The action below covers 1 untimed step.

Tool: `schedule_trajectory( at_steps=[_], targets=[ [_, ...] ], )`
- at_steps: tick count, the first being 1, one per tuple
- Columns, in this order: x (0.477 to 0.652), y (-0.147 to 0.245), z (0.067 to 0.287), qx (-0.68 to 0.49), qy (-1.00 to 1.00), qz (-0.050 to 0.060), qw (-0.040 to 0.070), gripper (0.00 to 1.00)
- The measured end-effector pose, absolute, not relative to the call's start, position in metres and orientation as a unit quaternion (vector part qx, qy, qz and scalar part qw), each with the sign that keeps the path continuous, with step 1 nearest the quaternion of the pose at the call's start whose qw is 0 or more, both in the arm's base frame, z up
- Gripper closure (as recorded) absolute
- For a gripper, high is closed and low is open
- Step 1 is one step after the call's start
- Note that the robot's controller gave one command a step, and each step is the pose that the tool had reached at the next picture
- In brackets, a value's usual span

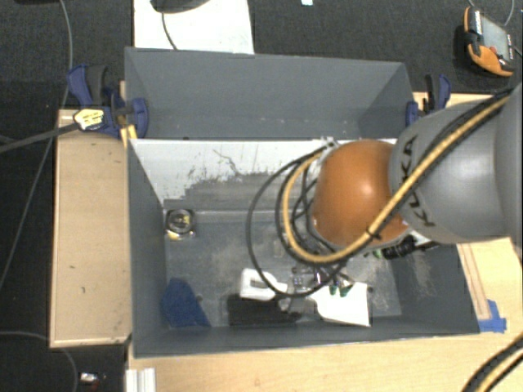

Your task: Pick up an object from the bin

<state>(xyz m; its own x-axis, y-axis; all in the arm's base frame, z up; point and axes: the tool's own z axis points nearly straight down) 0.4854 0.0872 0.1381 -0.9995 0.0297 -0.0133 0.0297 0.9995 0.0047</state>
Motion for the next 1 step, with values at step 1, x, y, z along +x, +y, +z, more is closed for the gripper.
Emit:
schedule_trajectory(
  at_steps=[1],
  targets=[
    [0.4821,0.0737,0.0999,0.062,0.998,0.001,-0.002,0.00]
  ],
)
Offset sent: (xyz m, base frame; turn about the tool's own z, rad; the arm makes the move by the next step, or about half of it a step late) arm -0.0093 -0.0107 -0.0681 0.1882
